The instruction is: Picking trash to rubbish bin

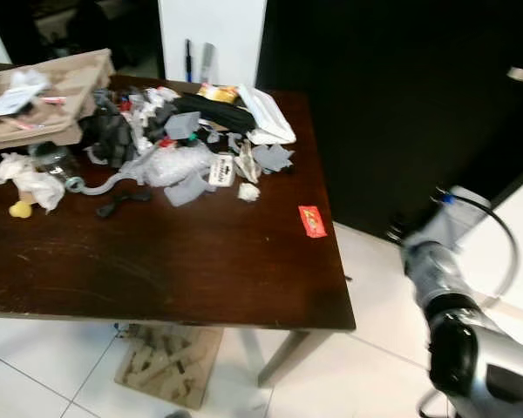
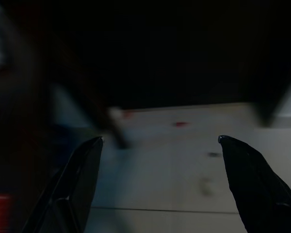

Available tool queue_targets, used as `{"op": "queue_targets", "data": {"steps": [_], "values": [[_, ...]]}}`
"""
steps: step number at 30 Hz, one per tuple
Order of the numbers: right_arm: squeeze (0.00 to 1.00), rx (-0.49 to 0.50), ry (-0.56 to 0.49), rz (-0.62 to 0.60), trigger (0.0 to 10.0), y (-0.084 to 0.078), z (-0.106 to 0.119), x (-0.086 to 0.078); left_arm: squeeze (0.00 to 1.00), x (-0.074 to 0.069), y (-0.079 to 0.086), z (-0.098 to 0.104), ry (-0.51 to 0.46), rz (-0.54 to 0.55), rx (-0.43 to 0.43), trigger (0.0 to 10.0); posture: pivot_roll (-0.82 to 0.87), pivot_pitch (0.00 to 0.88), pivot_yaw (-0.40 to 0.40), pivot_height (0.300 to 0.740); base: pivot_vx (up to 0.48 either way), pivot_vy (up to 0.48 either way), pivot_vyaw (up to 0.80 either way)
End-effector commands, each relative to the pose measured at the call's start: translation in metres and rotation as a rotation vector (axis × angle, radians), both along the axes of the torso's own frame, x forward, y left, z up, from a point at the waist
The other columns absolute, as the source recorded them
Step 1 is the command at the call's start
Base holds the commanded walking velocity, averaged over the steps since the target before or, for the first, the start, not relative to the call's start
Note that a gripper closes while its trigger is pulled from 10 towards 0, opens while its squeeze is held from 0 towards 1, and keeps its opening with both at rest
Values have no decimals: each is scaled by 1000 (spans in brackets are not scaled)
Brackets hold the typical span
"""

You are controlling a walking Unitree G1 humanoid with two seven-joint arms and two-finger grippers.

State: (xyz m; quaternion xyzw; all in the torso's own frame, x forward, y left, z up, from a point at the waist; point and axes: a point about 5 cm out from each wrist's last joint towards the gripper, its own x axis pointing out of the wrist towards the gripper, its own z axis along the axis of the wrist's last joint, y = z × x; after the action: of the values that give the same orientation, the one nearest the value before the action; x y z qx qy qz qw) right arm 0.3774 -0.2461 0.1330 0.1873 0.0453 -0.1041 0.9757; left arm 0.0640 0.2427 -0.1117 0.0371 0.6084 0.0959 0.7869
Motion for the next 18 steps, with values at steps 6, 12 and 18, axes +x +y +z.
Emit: {"op": "queue_targets", "data": {"steps": [6,12,18], "values": [[0,86,-45,242,10000,36,9,12,0,-26,-9,-5,46,22,-22,10000,272,199,-92,740,0,0,0],[0,-87,13,422,10000,49,10,13,0,-41,-7,-6,74,35,-17,10000,280,219,-90,740,0,0,0],[0,-136,47,453,10000,48,11,14,0,-42,-5,-5,76,38,-15,10000,280,219,-90,740,0,0,0]]}}
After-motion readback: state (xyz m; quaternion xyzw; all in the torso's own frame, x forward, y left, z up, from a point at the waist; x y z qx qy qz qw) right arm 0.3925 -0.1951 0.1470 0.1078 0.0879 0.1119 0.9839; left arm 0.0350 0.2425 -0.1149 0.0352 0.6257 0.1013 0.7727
